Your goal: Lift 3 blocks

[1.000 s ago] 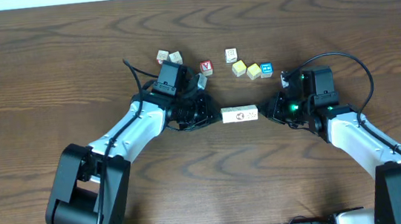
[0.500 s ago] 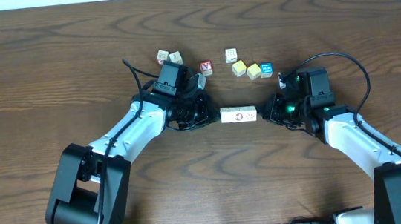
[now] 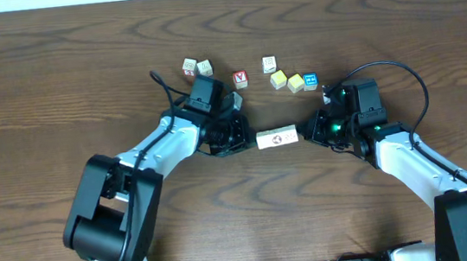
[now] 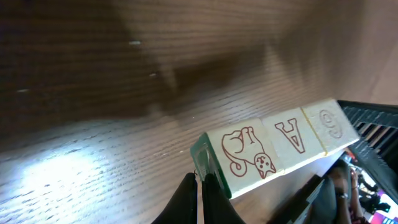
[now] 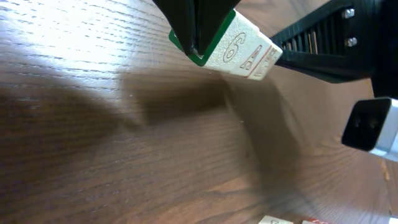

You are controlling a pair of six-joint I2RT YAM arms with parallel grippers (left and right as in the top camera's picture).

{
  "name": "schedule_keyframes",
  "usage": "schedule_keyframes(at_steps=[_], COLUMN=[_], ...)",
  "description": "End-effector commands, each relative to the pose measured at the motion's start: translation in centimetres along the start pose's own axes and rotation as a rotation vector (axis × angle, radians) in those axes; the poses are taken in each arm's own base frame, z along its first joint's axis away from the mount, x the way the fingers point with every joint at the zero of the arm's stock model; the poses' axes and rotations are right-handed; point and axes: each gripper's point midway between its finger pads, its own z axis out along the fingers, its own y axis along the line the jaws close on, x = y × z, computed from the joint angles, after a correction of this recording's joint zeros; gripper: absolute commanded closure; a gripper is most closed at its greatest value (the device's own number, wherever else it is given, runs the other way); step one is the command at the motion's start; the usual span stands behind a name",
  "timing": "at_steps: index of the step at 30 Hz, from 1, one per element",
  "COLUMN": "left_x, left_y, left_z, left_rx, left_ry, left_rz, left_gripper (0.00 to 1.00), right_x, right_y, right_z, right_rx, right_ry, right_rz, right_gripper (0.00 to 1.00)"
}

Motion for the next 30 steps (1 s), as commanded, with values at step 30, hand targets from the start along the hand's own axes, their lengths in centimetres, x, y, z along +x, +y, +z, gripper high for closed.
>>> schedule_keyframes(at_steps=[30], left_x=[0.5], left_y=[-0.9], left_z=[1.8], left_rx=[-0.003], left_ry=[0.021], left_rz=[0.036], left_gripper=[0.93], right_x=[2.7], right_y=[-0.4], right_z=[2.4], right_rx=[-0.024], right_ry=[0.123], right_rz=[0.006], right_gripper=[0.99])
